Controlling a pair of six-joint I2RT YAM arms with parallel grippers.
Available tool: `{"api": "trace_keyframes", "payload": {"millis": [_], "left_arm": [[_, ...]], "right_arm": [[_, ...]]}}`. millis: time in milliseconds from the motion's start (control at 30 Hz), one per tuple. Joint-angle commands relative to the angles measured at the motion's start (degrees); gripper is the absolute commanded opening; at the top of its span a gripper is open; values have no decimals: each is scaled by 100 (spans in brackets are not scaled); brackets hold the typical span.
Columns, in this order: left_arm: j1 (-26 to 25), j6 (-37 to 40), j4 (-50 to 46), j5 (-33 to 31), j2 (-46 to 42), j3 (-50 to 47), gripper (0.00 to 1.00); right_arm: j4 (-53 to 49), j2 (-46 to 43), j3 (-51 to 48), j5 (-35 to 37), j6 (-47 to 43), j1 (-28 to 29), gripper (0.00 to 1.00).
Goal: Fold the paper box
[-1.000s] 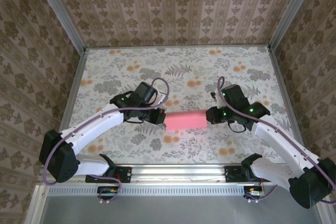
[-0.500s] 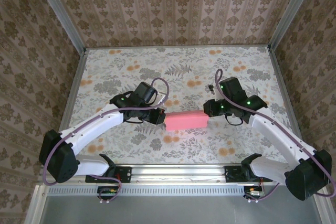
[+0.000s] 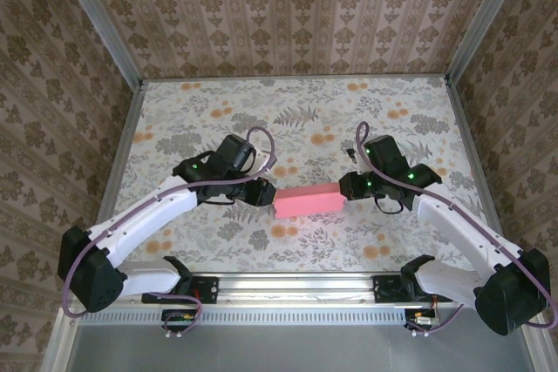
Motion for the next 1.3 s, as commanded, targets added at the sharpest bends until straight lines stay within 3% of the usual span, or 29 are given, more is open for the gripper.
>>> {"api": "trace_keyframes", "payload": {"millis": [0, 500, 933, 1267], "left_arm": [[99, -58, -49, 379, -238, 169, 19], [164, -36, 825, 1018, 652, 196, 10], [141, -101, 882, 905, 642, -315, 8], [59, -40, 984, 798, 643, -547, 7]], "right_arm": [[-27, -62, -183, 43, -28, -32, 11], [-21, -189, -329, -16, 54, -31, 10], [58, -119, -168, -94, 113, -38, 11], [306, 53, 160, -1011, -4, -485, 10]]}}
